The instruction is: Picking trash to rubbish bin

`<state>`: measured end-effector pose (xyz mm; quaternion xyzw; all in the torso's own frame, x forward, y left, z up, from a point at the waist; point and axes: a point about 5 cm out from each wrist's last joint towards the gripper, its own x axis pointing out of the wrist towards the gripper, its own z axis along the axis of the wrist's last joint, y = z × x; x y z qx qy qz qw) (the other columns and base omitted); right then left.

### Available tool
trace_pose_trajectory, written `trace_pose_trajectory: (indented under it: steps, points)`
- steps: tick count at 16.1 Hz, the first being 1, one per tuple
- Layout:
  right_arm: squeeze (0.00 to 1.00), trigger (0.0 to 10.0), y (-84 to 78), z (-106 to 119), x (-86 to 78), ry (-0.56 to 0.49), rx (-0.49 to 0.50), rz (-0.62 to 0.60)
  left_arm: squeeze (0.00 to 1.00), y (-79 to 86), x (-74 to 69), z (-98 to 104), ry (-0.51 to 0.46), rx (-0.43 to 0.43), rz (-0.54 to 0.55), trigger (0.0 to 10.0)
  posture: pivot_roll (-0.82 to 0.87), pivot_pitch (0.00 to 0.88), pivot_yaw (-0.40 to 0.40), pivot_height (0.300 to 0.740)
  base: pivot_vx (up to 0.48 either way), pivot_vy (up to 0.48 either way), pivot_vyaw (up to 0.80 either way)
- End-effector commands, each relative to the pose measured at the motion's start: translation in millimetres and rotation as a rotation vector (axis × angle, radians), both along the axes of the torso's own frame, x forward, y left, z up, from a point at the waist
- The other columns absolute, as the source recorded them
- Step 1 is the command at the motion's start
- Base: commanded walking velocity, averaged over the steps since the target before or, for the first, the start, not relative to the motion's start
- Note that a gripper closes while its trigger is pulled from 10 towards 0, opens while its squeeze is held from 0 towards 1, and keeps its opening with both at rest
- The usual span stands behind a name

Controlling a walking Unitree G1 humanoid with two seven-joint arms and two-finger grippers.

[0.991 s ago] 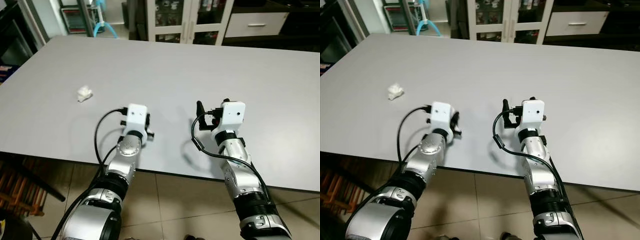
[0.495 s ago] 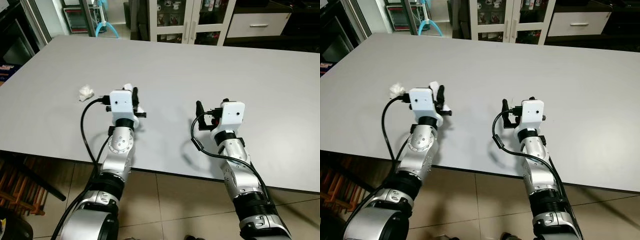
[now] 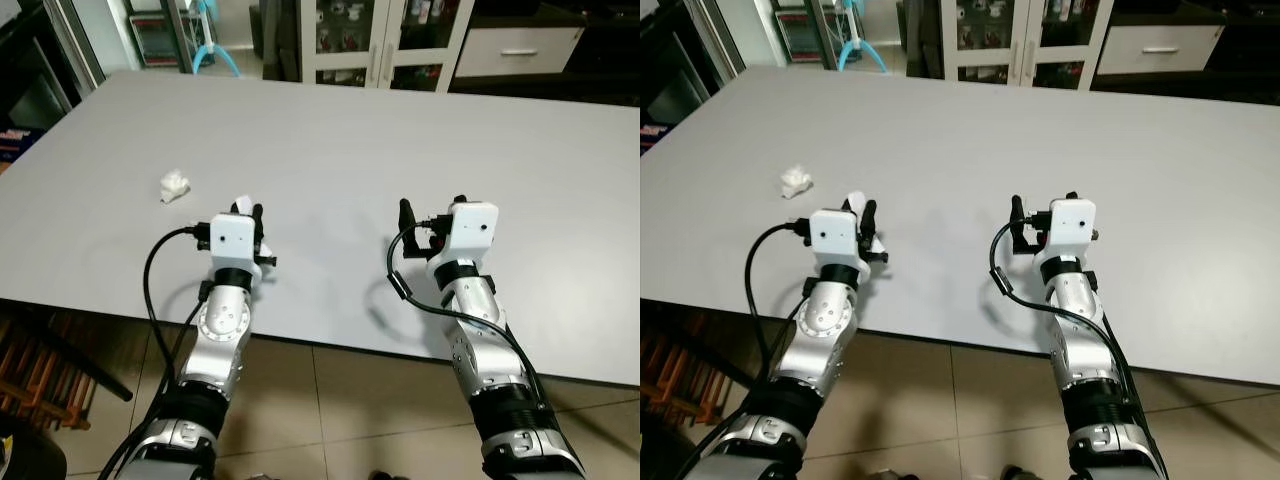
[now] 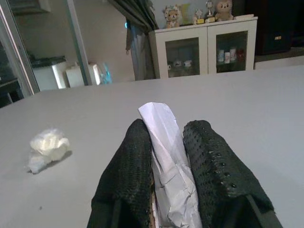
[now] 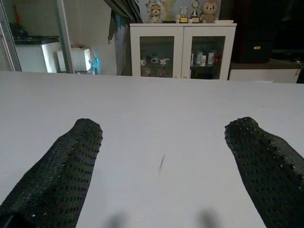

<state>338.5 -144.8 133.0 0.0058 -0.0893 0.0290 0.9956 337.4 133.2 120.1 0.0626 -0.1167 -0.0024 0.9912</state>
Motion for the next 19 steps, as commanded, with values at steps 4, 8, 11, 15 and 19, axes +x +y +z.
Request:
trace_pose_trajectory:
  steps: [4,8,11,15,19]
  points:
    - [0.00,10.0,-5.7,3.6,-0.9,-0.026,0.012,-0.021,0.00,1.0,-0.9,2.9,-0.009,0.020,-0.005,10.0,-0.04,0.070,0.025,0.740,0.000,0.000,0.00]
    - [0.00,10.0,-4.4,3.5,-0.2,-0.024,0.008,-0.019,0.00,-3.9,0.3,2.4,0.004,0.016,-0.001,10.0,-0.04,0.068,0.024,0.740,0.000,0.000,0.00]
    - [0.00,10.0,-3.2,2.5,-0.2,-0.020,-0.001,-0.018,0.00,-5.4,-0.6,1.1,0.013,0.016,0.001,10.0,-0.04,0.069,0.026,0.740,0.000,0.000,0.00]
    - [0.00,10.0,-2.8,1.0,-0.3,-0.013,0.001,-0.020,0.00,-5.1,-1.3,0.3,0.016,0.015,-0.001,10.0,-0.04,0.071,0.027,0.740,0.000,0.000,0.00]
    - [0.00,10.0,-2.2,0.2,-0.3,-0.007,0.002,-0.017,0.00,-7.8,-1.7,-0.3,0.017,0.010,-0.006,10.0,-0.04,0.070,0.027,0.740,0.000,0.000,0.00]
